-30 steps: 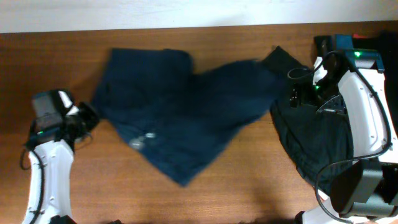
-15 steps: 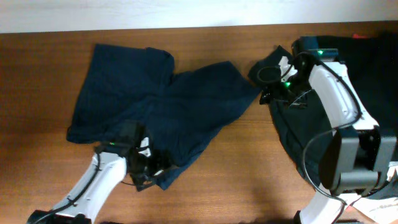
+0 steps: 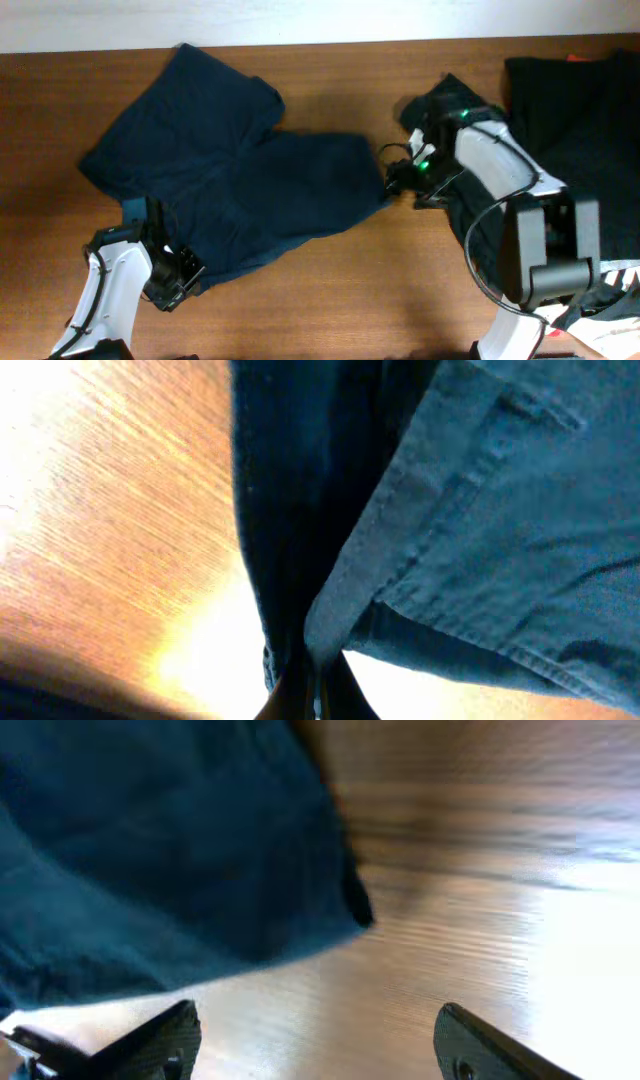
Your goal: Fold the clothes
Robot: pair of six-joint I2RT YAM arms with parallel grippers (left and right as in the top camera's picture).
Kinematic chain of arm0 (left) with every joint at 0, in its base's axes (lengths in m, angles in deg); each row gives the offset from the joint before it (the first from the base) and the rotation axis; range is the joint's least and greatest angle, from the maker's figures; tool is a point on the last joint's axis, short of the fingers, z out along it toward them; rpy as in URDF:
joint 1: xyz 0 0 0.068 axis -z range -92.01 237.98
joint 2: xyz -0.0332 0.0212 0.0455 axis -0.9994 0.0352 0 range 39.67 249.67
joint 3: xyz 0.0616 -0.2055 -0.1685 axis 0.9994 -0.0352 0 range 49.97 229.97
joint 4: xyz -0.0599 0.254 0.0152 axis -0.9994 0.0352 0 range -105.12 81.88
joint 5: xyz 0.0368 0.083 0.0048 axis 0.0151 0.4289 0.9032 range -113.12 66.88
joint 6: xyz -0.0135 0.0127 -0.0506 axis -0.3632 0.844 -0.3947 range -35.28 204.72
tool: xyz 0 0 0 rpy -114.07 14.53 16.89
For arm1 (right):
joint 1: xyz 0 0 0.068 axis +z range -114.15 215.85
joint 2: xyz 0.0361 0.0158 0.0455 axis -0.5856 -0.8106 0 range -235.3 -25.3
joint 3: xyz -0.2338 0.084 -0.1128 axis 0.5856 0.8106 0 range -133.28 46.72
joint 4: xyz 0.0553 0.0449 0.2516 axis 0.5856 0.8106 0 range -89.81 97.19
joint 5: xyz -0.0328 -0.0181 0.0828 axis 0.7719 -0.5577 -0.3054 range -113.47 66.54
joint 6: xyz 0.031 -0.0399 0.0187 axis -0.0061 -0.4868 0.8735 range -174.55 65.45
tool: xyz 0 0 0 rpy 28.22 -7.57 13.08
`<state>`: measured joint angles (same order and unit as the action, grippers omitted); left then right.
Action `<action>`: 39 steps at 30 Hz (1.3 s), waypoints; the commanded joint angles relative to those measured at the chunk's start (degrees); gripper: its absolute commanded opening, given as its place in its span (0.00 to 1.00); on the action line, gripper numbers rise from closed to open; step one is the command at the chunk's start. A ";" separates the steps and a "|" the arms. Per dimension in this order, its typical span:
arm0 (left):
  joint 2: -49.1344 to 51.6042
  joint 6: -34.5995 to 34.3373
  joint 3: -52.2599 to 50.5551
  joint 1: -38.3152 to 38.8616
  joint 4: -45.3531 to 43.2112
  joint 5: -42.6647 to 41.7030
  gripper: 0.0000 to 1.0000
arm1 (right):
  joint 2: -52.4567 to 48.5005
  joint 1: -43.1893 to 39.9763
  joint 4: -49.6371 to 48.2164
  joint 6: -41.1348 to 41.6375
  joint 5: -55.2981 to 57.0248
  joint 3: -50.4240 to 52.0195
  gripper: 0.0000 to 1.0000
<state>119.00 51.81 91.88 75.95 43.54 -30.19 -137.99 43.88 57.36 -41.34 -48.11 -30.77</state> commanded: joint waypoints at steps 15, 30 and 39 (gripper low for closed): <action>-0.76 1.68 -0.02 -0.35 4.98 -13.97 0.82 | 9.16 -1.51 -5.73 13.14 16.76 8.50 0.04; -0.76 -19.39 -13.60 -0.35 -19.43 -4.50 0.01 | 9.18 -1.81 -5.07 12.66 17.51 8.44 0.04; -1.36 8.15 26.25 18.95 5.57 -6.14 0.01 | 34.60 -20.68 9.53 6.47 17.88 2.01 0.04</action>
<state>118.04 57.34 112.45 86.60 45.85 -43.92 -108.70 27.38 65.12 -32.97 -38.32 -27.43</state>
